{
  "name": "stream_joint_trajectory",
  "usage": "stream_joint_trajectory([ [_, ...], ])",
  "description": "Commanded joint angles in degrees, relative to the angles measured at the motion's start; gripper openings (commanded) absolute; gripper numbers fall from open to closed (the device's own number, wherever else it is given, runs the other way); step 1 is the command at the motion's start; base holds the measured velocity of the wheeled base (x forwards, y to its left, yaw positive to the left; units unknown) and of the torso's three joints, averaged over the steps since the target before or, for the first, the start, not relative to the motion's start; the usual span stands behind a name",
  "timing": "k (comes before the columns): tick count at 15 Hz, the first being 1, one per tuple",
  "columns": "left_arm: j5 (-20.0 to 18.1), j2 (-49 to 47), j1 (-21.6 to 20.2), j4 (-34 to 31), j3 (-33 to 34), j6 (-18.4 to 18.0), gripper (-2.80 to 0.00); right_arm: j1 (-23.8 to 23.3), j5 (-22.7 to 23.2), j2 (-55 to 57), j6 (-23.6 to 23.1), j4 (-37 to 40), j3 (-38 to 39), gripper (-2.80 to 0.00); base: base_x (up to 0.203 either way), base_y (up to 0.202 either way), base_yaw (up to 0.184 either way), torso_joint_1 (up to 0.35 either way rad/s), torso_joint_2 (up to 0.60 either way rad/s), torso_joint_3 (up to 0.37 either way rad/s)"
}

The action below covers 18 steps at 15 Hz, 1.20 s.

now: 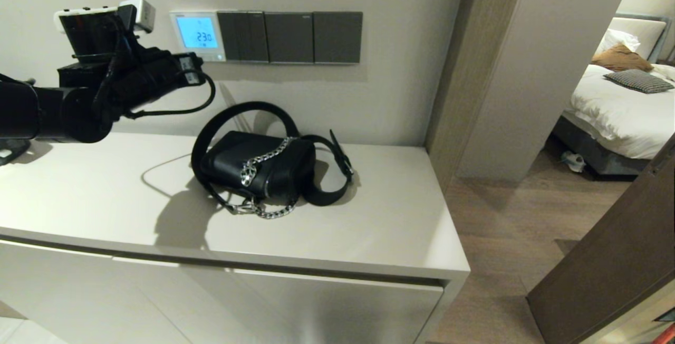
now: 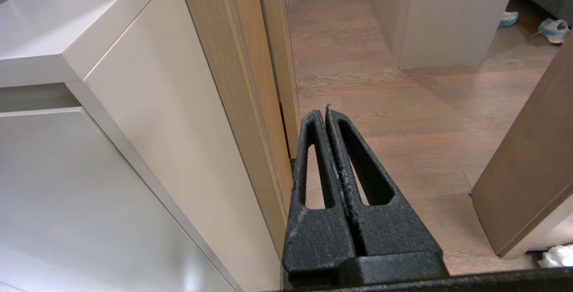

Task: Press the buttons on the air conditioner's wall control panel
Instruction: Press the temperature decrease button

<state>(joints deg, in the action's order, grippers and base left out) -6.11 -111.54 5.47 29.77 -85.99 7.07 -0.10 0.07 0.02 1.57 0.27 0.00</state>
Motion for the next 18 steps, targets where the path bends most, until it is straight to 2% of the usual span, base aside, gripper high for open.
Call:
stream_joint_trajectory([
  [1,-0.04,-0.50,-0.02,0.12,-0.48,0.05,-2.80,0.01,0.01,-0.02,0.02,0.00,0.09,-2.80,0.000,0.000,0.000,0.000,0.00,0.000],
  [11,-0.04,-1.19,-0.10,0.02,-0.76,0.14,-2.80,0.01,0.01,-0.02,0.02,0.00,0.15,-2.80,0.000,0.000,0.000,0.000,0.00,0.000],
  [18,-0.04,3.04,-0.09,0.35,1.87,0.11,-2.80,0.01,0.01,-0.02,0.02,0.00,0.15,-2.80,0.000,0.000,0.000,0.000,0.00,0.000],
])
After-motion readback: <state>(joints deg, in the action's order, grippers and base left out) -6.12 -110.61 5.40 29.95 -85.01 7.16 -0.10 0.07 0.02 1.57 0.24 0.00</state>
